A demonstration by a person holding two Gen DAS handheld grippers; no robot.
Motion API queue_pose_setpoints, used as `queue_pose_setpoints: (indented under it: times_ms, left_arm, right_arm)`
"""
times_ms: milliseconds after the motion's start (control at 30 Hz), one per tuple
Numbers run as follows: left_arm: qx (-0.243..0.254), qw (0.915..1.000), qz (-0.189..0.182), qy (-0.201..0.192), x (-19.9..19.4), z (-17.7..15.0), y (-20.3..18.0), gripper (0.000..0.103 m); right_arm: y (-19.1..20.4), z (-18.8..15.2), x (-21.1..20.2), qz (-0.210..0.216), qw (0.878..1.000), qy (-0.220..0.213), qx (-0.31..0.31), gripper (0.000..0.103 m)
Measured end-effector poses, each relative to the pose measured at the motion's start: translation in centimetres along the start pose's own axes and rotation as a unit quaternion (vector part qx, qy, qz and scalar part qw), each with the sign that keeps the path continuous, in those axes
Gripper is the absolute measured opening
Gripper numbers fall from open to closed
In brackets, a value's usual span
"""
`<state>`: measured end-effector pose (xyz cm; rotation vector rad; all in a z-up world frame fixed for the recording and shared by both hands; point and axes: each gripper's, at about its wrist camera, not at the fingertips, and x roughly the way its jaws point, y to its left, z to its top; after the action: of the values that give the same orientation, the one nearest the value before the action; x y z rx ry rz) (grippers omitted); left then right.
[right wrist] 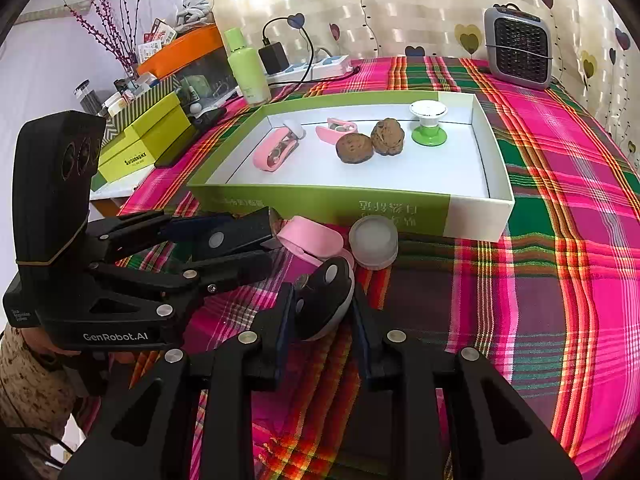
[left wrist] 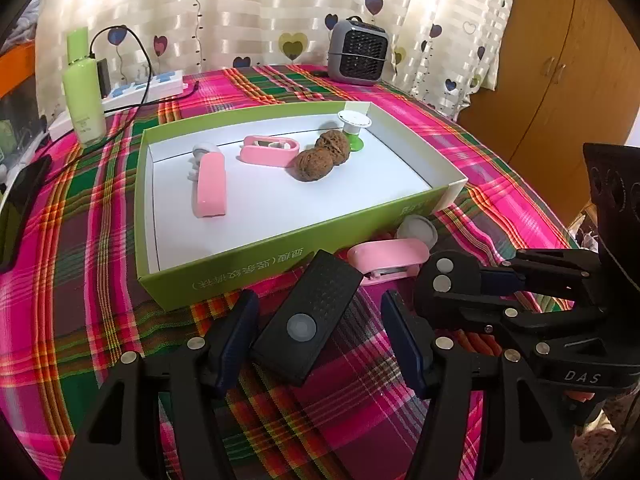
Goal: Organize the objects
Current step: 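Close the left tool on the black rectangular device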
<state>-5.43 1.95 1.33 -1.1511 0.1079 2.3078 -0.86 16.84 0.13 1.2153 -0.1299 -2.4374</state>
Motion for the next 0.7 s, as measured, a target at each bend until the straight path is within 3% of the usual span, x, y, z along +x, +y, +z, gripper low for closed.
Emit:
queue_pose_setpoints:
  times_ms: [433, 700]
  left_arm:
    - [-0.002, 0.9996, 0.029, 0.000, 0.01, -0.22, -0.61, 0.062]
    - [-0.013, 0.9988, 0.047, -0.004, -0.05, -0.27, -0.39, 0.049]
  right_arm:
    - [0.08, -0.02, -0.11, 0.002, 1.000, -0.002, -0.002, 0.028]
    - [0.15, -0.06, -0.01, 0.002, 1.000, 0.000, -0.005, 0.028]
